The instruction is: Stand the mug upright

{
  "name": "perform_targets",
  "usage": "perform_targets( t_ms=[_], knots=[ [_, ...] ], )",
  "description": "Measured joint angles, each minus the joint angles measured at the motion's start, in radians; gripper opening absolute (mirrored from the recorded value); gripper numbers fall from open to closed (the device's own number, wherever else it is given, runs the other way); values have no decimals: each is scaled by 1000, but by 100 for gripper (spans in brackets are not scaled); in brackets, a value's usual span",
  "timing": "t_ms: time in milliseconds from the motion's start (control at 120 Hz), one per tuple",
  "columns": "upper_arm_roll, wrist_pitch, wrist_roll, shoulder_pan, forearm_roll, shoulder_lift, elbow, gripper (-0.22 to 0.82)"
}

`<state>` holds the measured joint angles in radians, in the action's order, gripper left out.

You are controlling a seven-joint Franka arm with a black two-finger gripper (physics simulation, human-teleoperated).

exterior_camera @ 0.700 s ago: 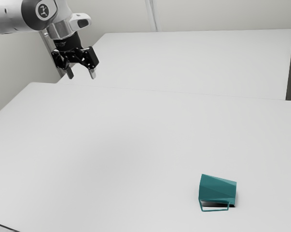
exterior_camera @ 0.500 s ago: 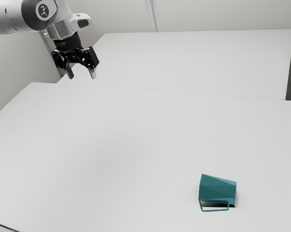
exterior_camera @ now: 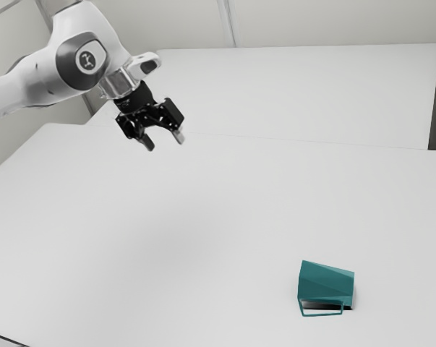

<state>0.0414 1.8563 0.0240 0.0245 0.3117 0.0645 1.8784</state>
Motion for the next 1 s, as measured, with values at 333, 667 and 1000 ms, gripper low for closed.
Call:
perform_targets(
  t_ms=[333,667,1000],
  knots=[
    [49,229,-135,23,374,12,222,58],
    [51,318,-407,51,841,12,430,58],
    [64,335,-668,94,1030,-6,537,58]
  ],
)
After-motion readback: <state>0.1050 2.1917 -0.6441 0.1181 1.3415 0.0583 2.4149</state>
